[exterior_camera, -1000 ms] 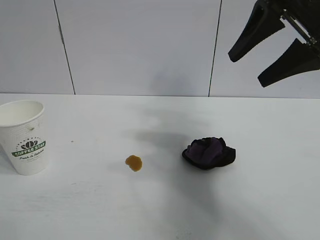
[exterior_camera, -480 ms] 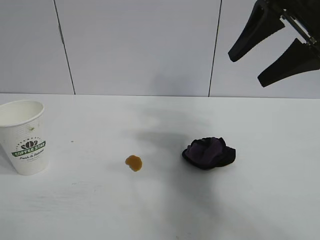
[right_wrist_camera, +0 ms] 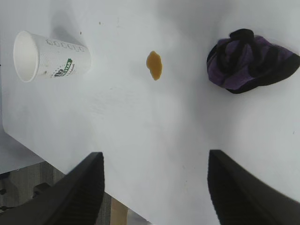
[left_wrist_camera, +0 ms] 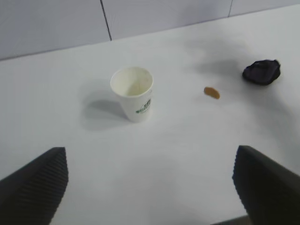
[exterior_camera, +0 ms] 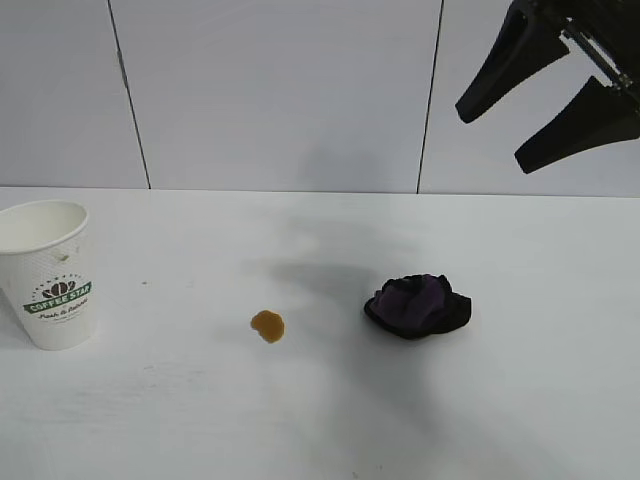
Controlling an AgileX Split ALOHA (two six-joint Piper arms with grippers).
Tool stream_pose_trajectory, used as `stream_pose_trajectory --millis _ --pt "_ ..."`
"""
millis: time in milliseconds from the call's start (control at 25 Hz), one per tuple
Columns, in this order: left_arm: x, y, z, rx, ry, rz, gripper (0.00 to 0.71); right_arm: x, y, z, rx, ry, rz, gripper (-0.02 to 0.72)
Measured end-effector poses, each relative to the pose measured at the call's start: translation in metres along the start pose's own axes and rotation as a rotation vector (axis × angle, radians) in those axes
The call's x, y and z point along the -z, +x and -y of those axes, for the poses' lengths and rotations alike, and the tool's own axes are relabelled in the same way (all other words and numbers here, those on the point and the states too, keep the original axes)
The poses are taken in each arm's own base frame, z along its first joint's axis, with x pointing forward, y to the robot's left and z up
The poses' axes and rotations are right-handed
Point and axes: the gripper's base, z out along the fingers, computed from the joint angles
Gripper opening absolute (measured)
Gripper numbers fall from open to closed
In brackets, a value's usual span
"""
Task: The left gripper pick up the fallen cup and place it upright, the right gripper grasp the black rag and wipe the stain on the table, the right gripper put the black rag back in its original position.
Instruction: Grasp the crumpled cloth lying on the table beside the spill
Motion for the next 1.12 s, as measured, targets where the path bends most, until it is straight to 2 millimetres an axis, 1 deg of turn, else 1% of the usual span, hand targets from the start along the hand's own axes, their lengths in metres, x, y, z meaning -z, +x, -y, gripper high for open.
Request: stream_pose_trajectory --millis 120,240,400,640,840,1000,1120 --pt "-0.016 0.012 -0.004 0.019 -0.002 -0.073 0.687 0.0 0.0 0.0 0.0 0.0 0.0 0.442" --pt "-0.028 0.027 -0.004 0.026 -0.011 -0.1 0.687 0.0 0.0 0.0 0.0 0.0 -0.001 0.442" --pt "-0.032 0.044 -0.004 0.014 -0.052 -0.077 0.687 0.0 0.0 0.0 0.0 -0.001 -0.004 0.442" --pt "-0.033 0.057 -0.003 0.006 -0.09 0.011 0.687 0.0 0.0 0.0 0.0 -0.001 -0.004 0.442" --pt "-0.044 0.074 -0.002 0.011 -0.098 0.024 0.687 0.0 0.0 0.0 0.0 -0.002 -0.005 0.442" --pt "-0.046 0.078 -0.001 0.016 -0.1 0.016 0.687 0.0 0.002 0.001 0.012 0.016 -0.019 0.442" --pt "-0.046 0.078 -0.001 0.019 -0.099 0.016 0.687 0.0 0.004 0.008 0.052 0.083 -0.052 0.442"
